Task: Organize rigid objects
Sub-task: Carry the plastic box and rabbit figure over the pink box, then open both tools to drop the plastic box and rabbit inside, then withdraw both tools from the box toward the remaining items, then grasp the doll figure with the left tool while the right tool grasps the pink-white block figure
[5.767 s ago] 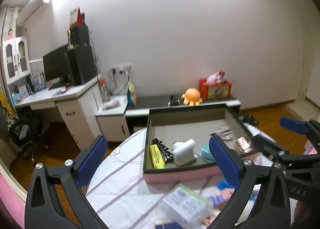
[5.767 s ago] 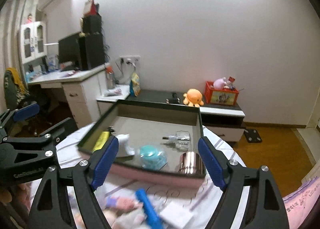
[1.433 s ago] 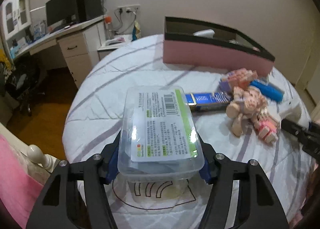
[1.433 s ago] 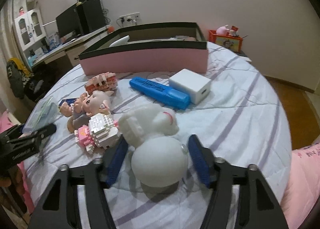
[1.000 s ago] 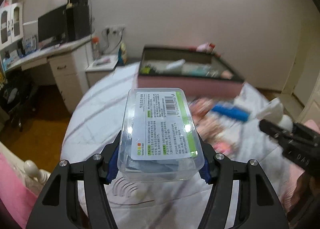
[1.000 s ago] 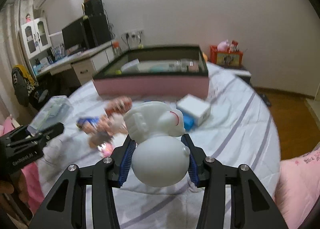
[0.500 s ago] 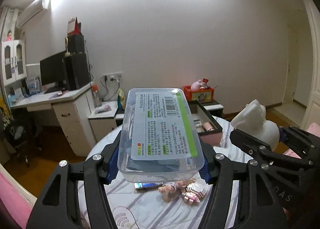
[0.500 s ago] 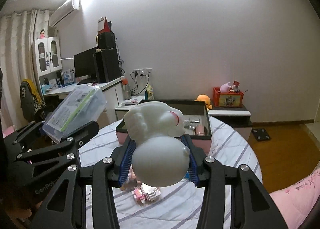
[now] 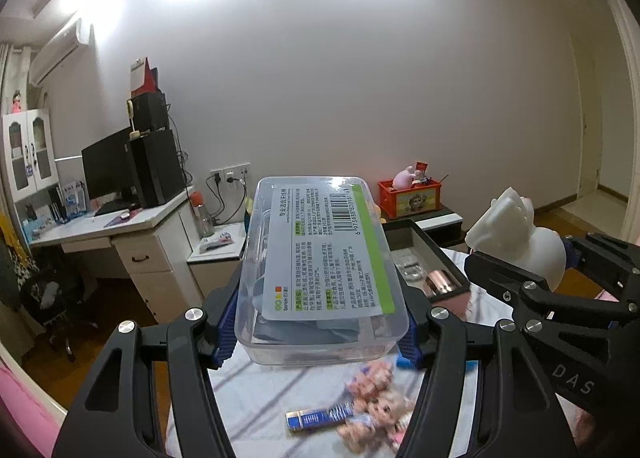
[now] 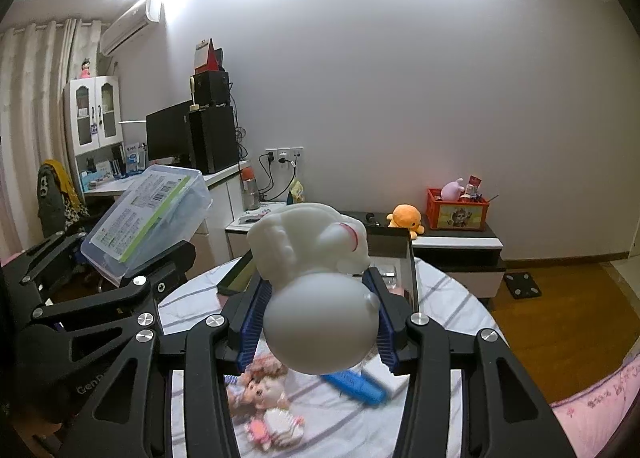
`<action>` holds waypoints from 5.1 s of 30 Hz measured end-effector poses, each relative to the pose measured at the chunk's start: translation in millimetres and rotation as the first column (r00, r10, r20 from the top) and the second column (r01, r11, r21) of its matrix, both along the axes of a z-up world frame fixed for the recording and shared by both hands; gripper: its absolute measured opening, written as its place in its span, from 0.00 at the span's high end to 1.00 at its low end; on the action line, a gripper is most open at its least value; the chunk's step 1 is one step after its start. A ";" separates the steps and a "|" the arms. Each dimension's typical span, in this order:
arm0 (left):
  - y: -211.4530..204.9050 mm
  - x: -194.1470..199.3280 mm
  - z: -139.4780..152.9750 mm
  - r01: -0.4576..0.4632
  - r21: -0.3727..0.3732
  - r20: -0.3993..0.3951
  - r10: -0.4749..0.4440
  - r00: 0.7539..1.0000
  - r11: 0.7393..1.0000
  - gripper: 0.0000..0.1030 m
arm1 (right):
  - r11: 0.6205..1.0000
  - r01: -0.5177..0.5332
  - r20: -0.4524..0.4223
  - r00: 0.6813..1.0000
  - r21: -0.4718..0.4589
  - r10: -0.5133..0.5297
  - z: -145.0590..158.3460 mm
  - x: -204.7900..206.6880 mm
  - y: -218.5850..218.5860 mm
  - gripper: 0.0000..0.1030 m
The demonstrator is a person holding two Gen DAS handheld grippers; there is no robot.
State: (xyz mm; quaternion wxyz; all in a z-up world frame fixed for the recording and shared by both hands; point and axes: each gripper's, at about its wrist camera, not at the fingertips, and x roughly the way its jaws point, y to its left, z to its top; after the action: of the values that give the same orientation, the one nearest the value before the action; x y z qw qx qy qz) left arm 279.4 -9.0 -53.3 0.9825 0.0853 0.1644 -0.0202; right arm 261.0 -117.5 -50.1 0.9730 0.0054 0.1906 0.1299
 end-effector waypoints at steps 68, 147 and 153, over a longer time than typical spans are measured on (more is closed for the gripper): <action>19.0 -94.4 -11.0 -0.050 -0.073 0.066 0.055 0.996 0.996 0.00 | 0.998 0.055 0.056 0.997 -0.036 -0.052 0.1 -98.8 -3.8 0.19; -18.6 46.6 -162.9 -0.027 -0.142 -0.523 -0.052 0.851 0.989 0.33 | 0.999 -0.048 -0.430 0.902 -0.010 0.039 -151.0 16.7 -48.9 0.41; -19.5 37.1 -156.0 0.015 -0.154 -0.483 -0.088 0.871 0.988 0.48 | 1.000 -0.029 -0.416 0.909 -0.009 0.022 -150.1 14.2 -50.2 0.41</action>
State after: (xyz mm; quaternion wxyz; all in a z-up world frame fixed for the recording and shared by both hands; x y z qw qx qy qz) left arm 316.5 -28.5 -209.3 0.9119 0.0098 0.4027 -0.0793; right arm 275.2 -167.6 -200.2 0.9085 0.0229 0.3942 0.1371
